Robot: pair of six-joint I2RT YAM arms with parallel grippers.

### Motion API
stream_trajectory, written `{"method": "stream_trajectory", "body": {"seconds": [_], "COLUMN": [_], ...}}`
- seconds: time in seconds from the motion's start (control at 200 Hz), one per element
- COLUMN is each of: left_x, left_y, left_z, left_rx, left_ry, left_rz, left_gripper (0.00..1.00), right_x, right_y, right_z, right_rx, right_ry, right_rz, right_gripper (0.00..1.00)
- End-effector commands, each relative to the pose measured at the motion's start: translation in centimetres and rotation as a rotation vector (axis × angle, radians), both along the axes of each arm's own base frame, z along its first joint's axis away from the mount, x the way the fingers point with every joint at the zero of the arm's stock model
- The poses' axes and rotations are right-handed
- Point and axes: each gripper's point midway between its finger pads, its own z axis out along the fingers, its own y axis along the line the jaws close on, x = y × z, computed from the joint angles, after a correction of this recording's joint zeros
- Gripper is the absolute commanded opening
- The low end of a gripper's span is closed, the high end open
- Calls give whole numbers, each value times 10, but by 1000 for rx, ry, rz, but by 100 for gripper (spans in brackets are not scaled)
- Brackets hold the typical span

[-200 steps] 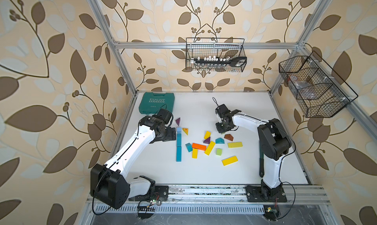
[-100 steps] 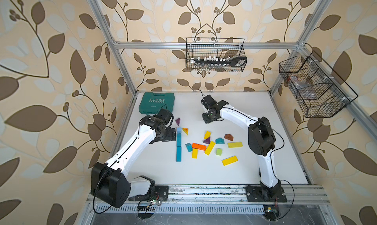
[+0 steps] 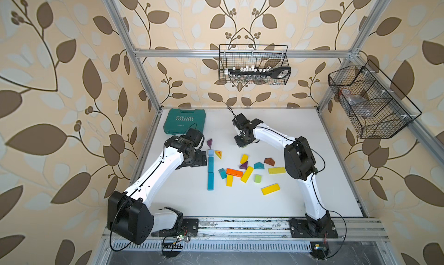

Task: Assemble a small pinwheel with building blocks
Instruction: Place the building block at the center of the board.

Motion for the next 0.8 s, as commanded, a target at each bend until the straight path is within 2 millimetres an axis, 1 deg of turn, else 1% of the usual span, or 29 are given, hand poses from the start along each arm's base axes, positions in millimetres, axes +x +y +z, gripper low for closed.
{"method": "stream_trajectory", "body": {"seconds": [0.0, 0.115, 0.15, 0.19, 0.245, 0.295, 0.335, 0.375, 0.47, 0.52, 0.63, 0.68, 0.795], "left_x": [-2, -2, -2, -2, -2, -2, -2, -2, -2, -2, -2, -2, -2], "left_y": [4, 4, 4, 3, 3, 3, 2, 2, 2, 2, 1, 1, 1], "left_z": [1, 0, 1, 0, 0, -2, -2, -3, -3, -3, -5, -5, -6], "left_rx": [14, 13, 11, 10, 8, 9, 9, 10, 11, 10, 9, 10, 12], "left_ry": [3, 5, 4, 7, 8, 15, 19, 21, 23, 23, 28, 32, 36], "left_rz": [7, 8, 6, 4, 4, 4, 3, 4, 3, 4, 1, 0, 1], "left_gripper": [99, 99, 99, 99, 99, 99, 99, 99, 99, 99, 99, 99, 99], "right_x": [-7, -9, -11, -13, -17, -24, -28, -28, -21, -20, -32, -33, -36], "right_y": [13, 7, 8, 13, 15, 21, 22, 20, 9, 6, 7, 5, 9], "right_z": [-2, -5, -6, -6, -8, -8, -7, -4, 0, -3, -10, -14, -13], "right_rx": [30, 0, 9, 33, 44, 105, 149, 183, 219, 213, 209, 191, 194], "right_ry": [16, 29, 31, 29, 31, 52, 67, 71, 78, 80, 105, 96, 82], "right_rz": [103, 114, 124, 160, 215, 312, 370, 413, 448, 472, 603, 641, 747], "right_gripper": [7, 7, 8, 9, 10, 9, 9, 8, 7, 7, 5, 5, 8]}}
